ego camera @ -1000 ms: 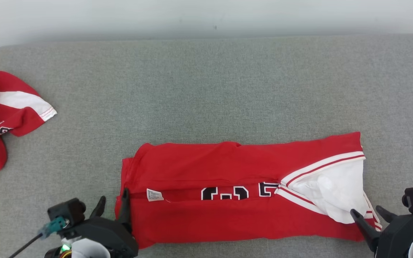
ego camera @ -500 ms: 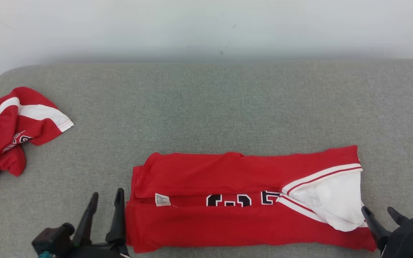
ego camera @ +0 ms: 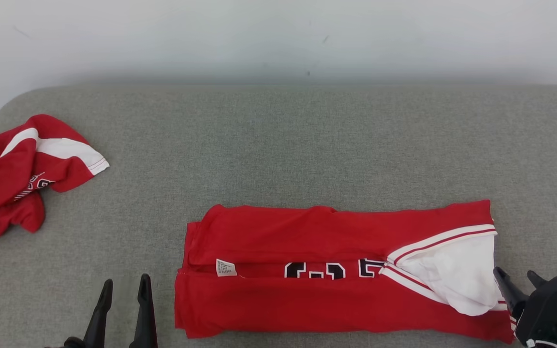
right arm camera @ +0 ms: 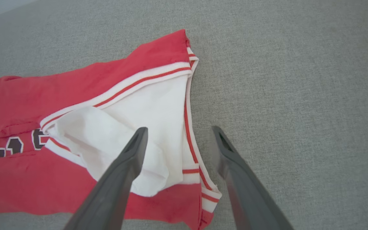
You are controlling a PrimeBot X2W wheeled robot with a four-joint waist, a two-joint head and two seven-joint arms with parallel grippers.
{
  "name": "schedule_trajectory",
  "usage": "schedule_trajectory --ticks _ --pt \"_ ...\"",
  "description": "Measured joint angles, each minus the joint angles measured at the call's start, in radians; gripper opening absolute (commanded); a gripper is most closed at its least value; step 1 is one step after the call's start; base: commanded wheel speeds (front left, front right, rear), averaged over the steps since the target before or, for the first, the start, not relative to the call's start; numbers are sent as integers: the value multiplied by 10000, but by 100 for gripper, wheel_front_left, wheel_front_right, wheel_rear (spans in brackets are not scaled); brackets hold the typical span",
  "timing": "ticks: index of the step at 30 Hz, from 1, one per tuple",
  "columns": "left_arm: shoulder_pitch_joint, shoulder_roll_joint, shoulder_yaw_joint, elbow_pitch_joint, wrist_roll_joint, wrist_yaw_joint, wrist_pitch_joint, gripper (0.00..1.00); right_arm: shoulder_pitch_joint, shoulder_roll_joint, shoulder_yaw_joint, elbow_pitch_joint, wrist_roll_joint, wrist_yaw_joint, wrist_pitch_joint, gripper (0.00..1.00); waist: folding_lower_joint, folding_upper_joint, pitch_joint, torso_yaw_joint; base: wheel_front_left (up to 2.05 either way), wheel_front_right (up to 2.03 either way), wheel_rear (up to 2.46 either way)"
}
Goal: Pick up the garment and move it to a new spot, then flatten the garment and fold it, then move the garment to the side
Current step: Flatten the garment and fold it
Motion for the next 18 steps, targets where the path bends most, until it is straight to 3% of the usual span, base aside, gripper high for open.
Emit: schedule_trajectory --ticks 18 --pt "-183 -136 8 219 454 -71 0 100 -1592 -456 347 2920 176 -2 27 100 0 -1 789 385 0 0 0"
